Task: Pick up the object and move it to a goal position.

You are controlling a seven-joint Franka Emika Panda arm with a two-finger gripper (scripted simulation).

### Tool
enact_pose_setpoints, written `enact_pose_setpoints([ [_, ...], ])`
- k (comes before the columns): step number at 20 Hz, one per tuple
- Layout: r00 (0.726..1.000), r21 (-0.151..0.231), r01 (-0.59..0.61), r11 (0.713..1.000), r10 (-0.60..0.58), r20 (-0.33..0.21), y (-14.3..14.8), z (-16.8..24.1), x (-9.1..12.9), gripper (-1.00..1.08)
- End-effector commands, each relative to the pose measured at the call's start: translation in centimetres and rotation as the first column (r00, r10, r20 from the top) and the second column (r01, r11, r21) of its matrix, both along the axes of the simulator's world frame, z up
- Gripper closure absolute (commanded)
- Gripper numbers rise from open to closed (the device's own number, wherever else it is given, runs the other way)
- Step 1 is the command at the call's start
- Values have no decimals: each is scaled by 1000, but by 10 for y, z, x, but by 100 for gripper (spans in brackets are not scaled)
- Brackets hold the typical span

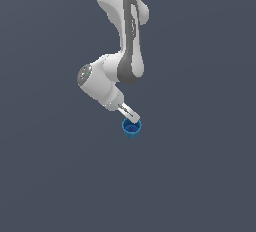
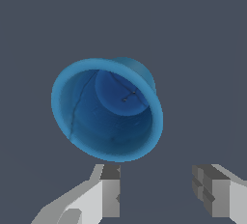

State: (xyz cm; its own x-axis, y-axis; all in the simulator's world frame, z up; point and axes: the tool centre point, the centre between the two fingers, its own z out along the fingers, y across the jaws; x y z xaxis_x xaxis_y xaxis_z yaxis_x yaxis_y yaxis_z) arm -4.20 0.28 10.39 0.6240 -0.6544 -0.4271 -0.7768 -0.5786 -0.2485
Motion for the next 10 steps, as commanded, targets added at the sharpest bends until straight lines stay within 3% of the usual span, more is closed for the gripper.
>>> enact_pose_setpoints([
  [1, 995, 46, 93, 995, -91, -36, 0, -3, -1, -20],
  [5, 969, 111, 237, 965, -226, -101, 0, -7, -2, -20],
  [10, 918, 169, 384, 908, -355, -180, -1, -10, -1, -20],
])
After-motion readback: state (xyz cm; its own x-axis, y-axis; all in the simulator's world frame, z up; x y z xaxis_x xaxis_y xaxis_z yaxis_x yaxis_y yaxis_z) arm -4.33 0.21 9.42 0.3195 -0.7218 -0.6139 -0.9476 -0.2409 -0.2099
